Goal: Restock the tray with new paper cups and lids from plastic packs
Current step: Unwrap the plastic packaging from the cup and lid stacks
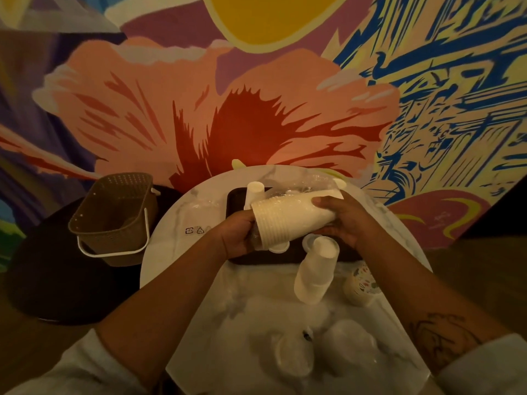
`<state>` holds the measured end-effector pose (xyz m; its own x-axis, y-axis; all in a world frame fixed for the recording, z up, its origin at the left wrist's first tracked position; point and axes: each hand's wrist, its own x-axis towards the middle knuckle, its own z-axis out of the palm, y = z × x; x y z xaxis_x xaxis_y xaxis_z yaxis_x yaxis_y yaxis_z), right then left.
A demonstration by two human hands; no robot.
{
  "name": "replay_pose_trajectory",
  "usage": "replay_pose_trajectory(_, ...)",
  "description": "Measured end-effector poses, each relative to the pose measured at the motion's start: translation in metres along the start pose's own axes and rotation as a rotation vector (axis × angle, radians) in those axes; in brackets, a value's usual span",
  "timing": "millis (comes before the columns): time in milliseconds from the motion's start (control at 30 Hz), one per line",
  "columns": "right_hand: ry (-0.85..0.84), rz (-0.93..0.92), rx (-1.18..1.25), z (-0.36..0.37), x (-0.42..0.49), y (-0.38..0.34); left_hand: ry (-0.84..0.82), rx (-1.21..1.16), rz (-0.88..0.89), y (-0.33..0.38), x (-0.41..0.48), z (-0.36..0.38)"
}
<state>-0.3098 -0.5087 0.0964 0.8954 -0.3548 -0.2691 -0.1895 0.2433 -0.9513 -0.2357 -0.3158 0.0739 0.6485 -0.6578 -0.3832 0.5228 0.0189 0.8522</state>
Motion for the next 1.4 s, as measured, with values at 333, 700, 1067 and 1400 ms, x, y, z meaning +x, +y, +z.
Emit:
replay_pose_trajectory(333,0.192,-0.054,0.000,-0.013,-0.003,-0.003,0.445,-0.389,0.188,-0.003,0.015,-0.014)
replay_pose_trajectory(700,0.180,-0.047,-0.010,-0.017,0.004,0.001,0.706,0.144,0.351,0.003,0.012,-0.062)
replay_pose_trajectory(1067,0.188,-0.047,-0.084,-0.011,0.012,0.007,0.369,-0.395,0.204,-0.008,0.004,-0.062)
replay_pose_trajectory(1400,0.167,0.003,-0.048,-0.008,0.019,0.007,0.181,-0.298,0.297,-0.003,0.000,-0.053)
